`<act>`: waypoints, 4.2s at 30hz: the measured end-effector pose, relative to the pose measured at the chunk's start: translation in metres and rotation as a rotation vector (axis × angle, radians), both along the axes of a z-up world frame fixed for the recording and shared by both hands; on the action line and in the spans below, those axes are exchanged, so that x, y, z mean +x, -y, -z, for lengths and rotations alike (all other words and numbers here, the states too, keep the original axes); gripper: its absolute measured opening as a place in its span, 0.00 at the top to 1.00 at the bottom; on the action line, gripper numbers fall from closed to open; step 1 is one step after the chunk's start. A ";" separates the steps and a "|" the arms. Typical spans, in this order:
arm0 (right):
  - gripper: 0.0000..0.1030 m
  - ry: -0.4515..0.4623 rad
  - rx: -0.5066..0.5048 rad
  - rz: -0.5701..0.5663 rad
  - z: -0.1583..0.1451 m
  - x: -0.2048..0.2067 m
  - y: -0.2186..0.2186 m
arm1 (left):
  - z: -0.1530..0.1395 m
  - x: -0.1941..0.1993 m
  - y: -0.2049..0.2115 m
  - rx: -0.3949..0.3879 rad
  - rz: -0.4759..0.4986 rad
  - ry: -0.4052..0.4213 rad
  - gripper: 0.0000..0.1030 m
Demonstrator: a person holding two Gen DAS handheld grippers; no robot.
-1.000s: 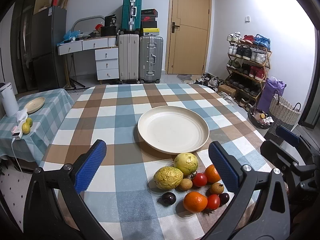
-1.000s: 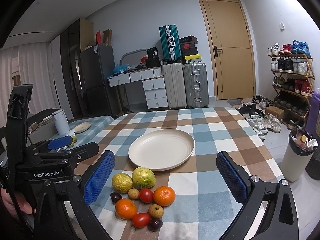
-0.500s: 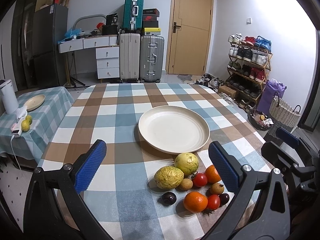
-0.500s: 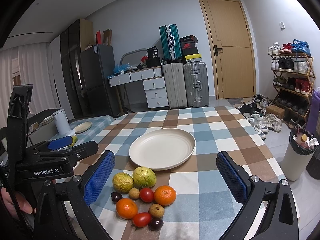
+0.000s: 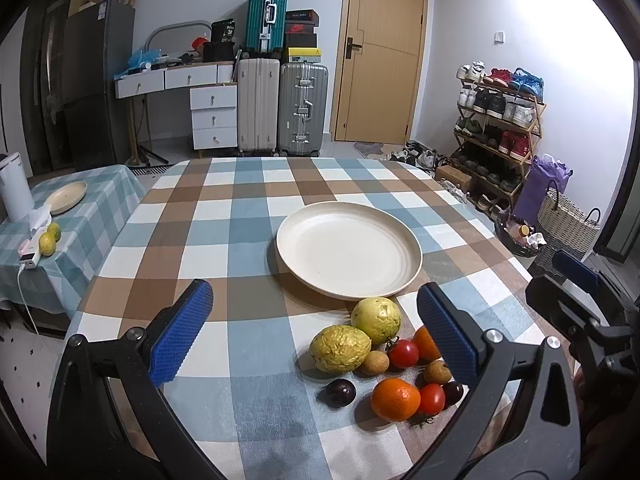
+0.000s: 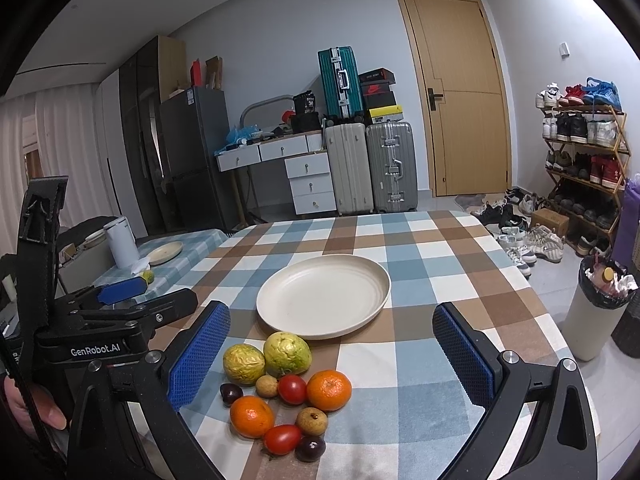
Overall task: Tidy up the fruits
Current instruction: 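Lower the left tool onto the wrinkled yellow fruit while the right tool approaches the green guava, then grasp the wrinkled yellow fruit with the left tool while the right tool grasps the green guava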
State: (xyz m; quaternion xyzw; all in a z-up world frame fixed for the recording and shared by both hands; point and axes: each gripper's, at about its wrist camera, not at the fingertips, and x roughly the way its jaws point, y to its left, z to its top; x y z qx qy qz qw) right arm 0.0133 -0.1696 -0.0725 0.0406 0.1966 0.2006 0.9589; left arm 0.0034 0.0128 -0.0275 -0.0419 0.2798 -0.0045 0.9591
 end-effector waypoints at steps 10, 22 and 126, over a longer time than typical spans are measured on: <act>0.00 -0.042 -0.009 -0.009 0.003 0.015 -0.002 | 0.021 0.023 -0.009 -0.044 0.049 -0.071 0.01; 0.00 -0.092 -0.020 -0.021 0.015 0.043 -0.009 | 0.073 0.062 -0.031 -0.183 0.149 -0.229 0.01; 0.48 -0.445 0.121 -0.269 0.050 0.120 -0.058 | 0.075 0.087 -0.108 -0.470 0.231 -0.158 0.57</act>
